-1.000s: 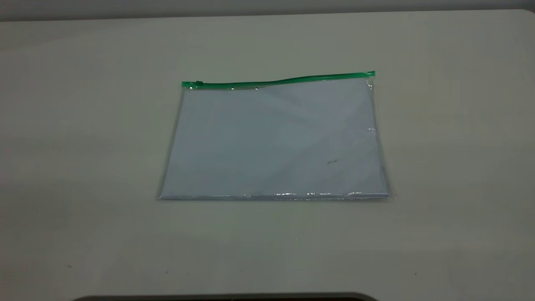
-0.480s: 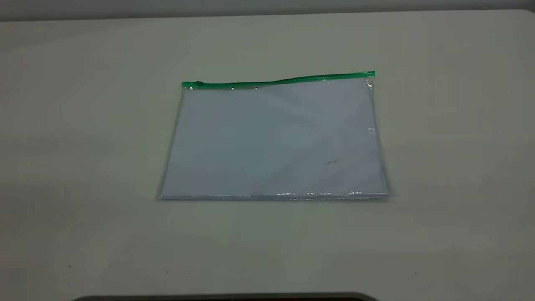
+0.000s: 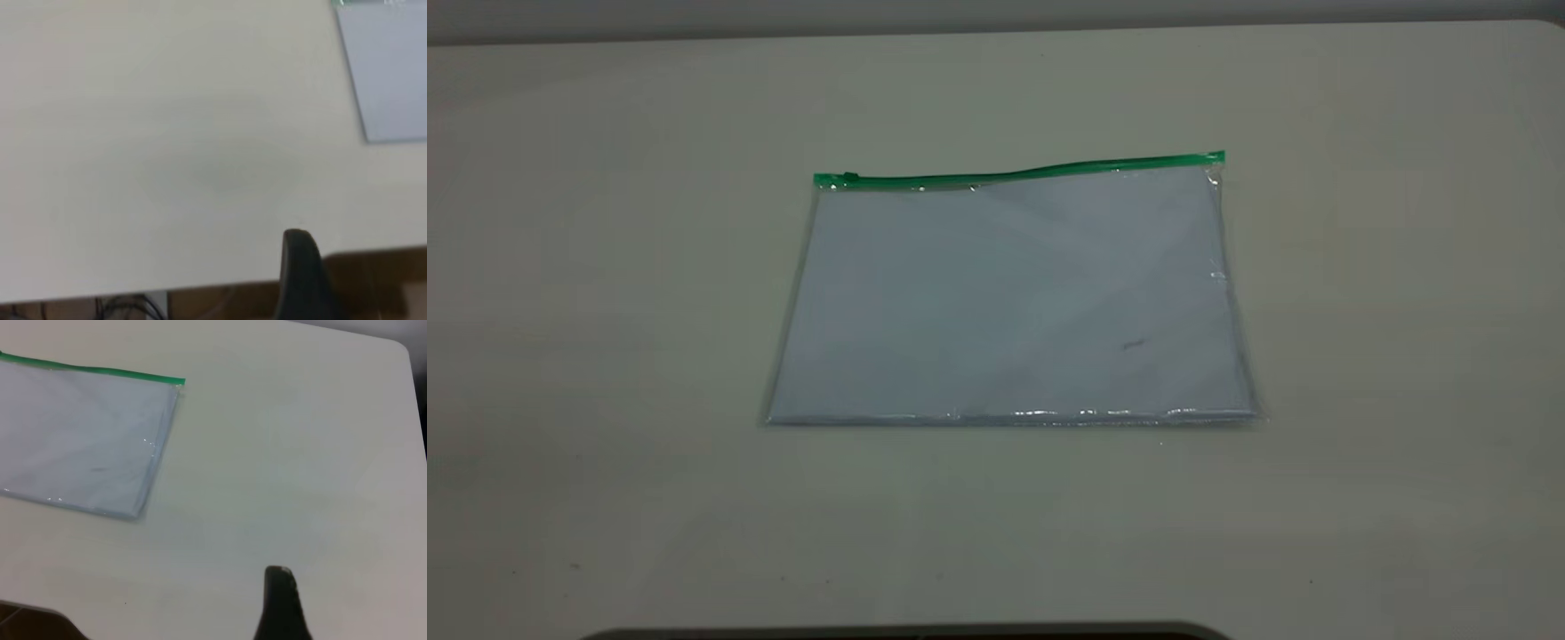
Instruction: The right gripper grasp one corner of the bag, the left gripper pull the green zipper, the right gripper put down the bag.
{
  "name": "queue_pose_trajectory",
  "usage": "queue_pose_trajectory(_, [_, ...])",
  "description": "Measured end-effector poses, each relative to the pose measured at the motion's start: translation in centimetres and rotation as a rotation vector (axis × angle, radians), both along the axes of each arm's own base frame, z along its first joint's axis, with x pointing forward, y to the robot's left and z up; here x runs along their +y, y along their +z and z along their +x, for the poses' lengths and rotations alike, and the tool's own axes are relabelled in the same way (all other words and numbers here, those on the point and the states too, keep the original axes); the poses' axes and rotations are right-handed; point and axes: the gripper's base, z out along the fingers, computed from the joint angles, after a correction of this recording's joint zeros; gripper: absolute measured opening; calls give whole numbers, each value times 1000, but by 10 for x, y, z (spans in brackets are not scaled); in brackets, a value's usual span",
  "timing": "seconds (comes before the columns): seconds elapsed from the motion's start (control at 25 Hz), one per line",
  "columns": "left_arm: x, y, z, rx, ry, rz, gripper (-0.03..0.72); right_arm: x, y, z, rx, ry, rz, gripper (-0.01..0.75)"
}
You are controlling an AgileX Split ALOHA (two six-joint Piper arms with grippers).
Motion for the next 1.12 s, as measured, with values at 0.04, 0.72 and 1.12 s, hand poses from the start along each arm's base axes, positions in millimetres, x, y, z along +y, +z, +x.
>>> queue_pose_trajectory(0.04, [0, 0, -2, -13, 3, 2, 497, 0, 0, 0, 0, 0, 0, 574])
queue_pose_trajectory(0.72, [0, -1, -5, -25, 8, 5, 497, 0, 0, 0, -1, 0, 0, 574])
queue_pose_trajectory(1.12, [0, -1, -5, -25, 8, 5, 497, -1, 0, 0, 0, 26, -8, 574])
